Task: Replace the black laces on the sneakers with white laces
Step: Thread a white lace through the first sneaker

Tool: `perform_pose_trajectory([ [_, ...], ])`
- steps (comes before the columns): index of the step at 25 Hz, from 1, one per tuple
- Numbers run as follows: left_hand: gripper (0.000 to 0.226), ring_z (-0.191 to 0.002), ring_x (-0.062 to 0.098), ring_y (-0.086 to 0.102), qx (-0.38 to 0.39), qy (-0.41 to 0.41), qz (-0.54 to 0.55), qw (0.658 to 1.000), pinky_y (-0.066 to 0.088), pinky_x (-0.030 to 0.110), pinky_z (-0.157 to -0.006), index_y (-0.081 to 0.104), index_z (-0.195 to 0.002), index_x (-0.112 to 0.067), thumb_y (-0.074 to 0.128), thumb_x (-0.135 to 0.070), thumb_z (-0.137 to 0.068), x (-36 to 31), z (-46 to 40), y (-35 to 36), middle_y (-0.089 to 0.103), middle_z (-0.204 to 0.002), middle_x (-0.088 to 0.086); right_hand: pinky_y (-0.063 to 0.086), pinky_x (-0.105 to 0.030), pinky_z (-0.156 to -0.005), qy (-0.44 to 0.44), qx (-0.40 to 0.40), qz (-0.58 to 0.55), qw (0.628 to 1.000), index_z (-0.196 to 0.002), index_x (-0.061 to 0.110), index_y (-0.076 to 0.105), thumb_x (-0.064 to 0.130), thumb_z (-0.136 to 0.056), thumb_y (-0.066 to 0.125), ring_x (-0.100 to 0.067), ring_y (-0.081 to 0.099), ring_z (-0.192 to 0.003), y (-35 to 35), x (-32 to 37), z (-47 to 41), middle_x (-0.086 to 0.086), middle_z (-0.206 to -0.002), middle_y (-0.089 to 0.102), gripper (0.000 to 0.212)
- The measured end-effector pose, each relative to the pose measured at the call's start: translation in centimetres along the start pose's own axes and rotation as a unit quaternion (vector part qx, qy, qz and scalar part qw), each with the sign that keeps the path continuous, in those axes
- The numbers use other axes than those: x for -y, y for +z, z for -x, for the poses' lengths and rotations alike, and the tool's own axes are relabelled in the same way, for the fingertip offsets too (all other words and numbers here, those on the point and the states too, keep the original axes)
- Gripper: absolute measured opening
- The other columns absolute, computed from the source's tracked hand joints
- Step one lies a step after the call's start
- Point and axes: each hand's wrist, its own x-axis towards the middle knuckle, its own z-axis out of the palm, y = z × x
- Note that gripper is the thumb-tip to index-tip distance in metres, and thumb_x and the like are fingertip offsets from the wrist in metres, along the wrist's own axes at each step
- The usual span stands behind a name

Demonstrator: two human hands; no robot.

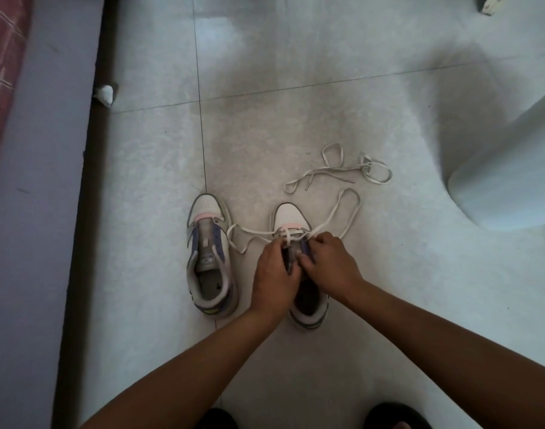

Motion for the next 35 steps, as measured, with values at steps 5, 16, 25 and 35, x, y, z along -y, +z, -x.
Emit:
perform_pose_trajectory([
  [5,0.043,-0.103,0.012,0.056,-0.034,-0.052,0.069,0.996,0.036,0.010,-0.079,0.049,-0.124,-0.015,0.060,-0.007,-0.083,-0.7,-0.7,0.1,0.059,-0.111,-0.003,0.044,-0.036,-0.082,-0.025,-0.047,0.108,0.993,-0.118,0.007,0.052,0.028,-0.091,0.047,-0.026,0.046,-0.110,-0.4,1.0,-0.1,-0.010,-0.119,0.048,0.036],
  [16,0.035,-0.081,-0.008,0.057,-0.008,-0.092,0.154,0.984,0.046,0.004,-0.067,0.056,-0.110,-0.010,0.058,0.008,-0.079,0.8,-1.5,-1.3,0.061,-0.092,-0.006,0.040,-0.036,-0.081,-0.116,-0.007,0.183,0.976,-0.124,0.012,0.048,0.014,-0.092,0.043,-0.030,0.053,-0.105,-1.1,0.8,-0.7,-0.012,-0.119,0.056,0.033],
  [25,0.026,-0.087,0.012,0.060,0.013,-0.104,0.167,0.980,0.049,0.022,-0.079,0.058,-0.101,-0.012,0.065,0.002,-0.081,1.4,-2.6,-2.2,0.065,-0.094,0.003,0.047,-0.032,-0.062,-0.186,-0.033,0.359,0.914,-0.084,0.010,0.069,0.014,-0.074,0.062,-0.024,0.062,-0.083,-2.2,3.1,-0.5,-0.008,-0.089,0.064,0.013],
  [35,0.033,-0.090,0.018,0.062,0.007,-0.165,0.285,0.944,0.051,0.025,-0.081,0.057,-0.113,0.004,0.067,0.002,-0.081,1.0,-2.5,-2.2,0.066,-0.098,0.016,0.043,-0.022,-0.045,-0.228,-0.052,0.235,0.944,-0.057,0.016,0.064,0.014,-0.037,0.092,-0.020,0.061,-0.051,-1.1,3.0,-0.7,0.001,-0.056,0.062,0.035],
])
